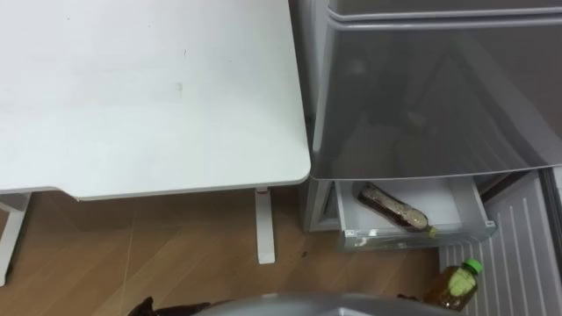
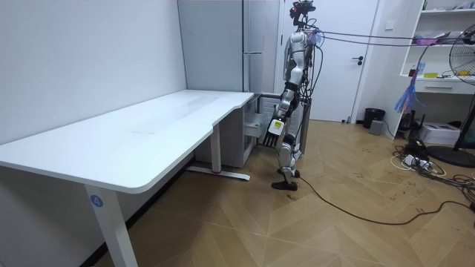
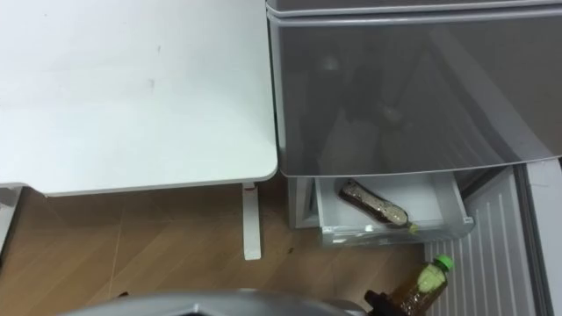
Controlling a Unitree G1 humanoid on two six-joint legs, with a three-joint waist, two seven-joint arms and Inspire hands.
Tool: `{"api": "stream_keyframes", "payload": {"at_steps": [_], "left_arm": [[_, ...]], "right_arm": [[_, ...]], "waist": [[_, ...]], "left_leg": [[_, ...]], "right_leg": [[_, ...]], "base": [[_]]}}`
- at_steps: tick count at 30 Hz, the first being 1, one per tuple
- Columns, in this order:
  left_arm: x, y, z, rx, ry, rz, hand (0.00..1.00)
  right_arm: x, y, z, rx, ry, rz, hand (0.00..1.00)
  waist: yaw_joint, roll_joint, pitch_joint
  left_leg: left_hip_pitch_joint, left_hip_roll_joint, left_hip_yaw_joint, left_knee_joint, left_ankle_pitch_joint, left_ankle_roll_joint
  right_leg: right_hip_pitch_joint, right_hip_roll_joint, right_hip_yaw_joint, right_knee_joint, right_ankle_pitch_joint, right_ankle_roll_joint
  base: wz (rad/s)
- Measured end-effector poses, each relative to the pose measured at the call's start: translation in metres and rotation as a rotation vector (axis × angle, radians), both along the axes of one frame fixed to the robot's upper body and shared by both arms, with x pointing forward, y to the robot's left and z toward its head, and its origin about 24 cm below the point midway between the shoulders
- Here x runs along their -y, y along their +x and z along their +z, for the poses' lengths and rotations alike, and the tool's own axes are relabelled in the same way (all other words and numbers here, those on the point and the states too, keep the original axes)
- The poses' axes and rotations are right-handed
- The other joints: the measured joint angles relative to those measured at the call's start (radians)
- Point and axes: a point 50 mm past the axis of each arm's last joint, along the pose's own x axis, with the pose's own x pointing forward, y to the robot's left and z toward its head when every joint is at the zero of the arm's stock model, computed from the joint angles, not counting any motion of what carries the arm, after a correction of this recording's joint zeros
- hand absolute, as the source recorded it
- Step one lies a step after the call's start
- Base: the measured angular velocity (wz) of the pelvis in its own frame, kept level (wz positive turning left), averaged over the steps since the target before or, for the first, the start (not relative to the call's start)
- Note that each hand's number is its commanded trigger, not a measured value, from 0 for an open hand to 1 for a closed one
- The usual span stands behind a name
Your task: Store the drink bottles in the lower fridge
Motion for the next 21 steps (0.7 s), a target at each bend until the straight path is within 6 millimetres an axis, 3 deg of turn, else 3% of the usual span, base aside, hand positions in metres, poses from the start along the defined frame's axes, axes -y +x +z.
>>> {"api": "stream_keyframes", "payload": {"at_steps": [11,17,21], "left_arm": [[0.001,-0.001,0.0,-0.005,-0.001,-0.012,0.0],[0.003,-0.003,-0.001,-0.016,-0.005,-0.027,0.0],[0.004,-0.006,-0.001,-0.023,-0.006,-0.028,0.0]], "right_arm": [[-0.014,0.046,0.0,0.138,0.068,-0.178,1.0],[-0.016,0.066,0.005,0.247,0.117,-0.344,1.0],[-0.017,0.072,0.007,0.288,0.146,-0.422,1.0]], "waist": [[0.02,-0.005,0.0007],[0.018,0.006,0.0067],[0.022,0.018,0.0063]], "left_leg": [[0.012,-0.003,0.003,-0.008,0.0,0.001],[0.011,-0.003,-0.003,-0.014,-0.002,-0.001],[0.015,-0.003,-0.001,-0.012,-0.007,-0.003]], "right_leg": [[0.007,-0.001,-0.002,-0.012,-0.005,0.002],[0.016,0.0,-0.015,-0.016,-0.005,0.002],[0.022,0.002,-0.027,-0.015,-0.005,0.002]], "base": [[0.0],[0.05],[0.01]]}}
